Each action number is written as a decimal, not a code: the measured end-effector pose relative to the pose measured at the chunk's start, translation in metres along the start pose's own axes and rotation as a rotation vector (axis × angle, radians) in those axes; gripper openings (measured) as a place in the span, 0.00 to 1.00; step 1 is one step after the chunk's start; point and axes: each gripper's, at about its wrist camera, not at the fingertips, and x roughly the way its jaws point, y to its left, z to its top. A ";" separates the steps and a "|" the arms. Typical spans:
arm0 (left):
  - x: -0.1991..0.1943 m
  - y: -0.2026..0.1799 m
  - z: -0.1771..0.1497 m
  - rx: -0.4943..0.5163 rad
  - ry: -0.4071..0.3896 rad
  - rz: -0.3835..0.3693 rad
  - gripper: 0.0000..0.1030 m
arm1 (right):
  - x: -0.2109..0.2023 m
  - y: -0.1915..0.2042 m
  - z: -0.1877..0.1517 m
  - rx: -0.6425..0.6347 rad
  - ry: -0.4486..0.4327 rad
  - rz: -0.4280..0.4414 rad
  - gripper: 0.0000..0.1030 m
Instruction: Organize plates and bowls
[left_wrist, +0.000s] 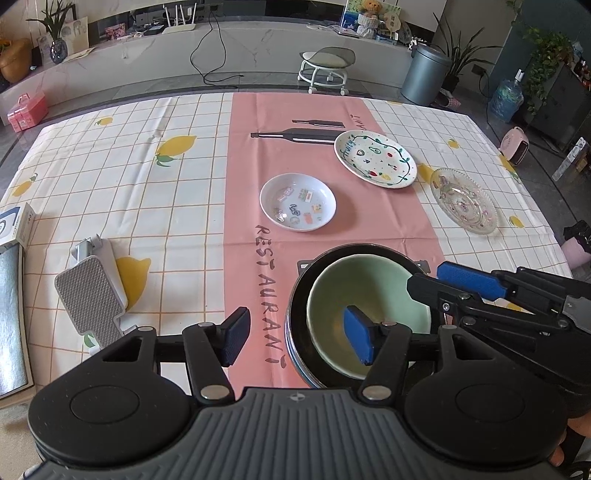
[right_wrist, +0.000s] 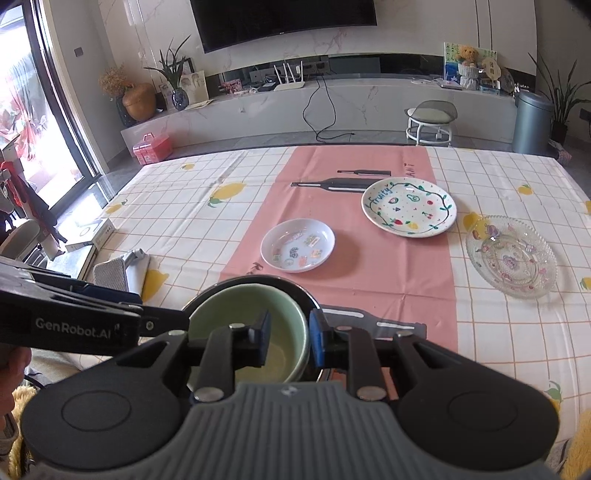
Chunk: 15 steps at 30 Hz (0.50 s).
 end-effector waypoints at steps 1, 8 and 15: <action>-0.001 0.000 0.001 -0.002 -0.003 0.003 0.68 | -0.003 0.000 0.001 -0.007 -0.022 -0.001 0.37; 0.002 -0.008 0.002 0.009 -0.008 0.031 0.78 | 0.001 -0.010 -0.001 -0.041 -0.079 -0.054 0.61; 0.035 -0.012 -0.002 -0.008 0.131 -0.039 0.78 | 0.030 -0.028 -0.009 0.015 0.075 -0.080 0.67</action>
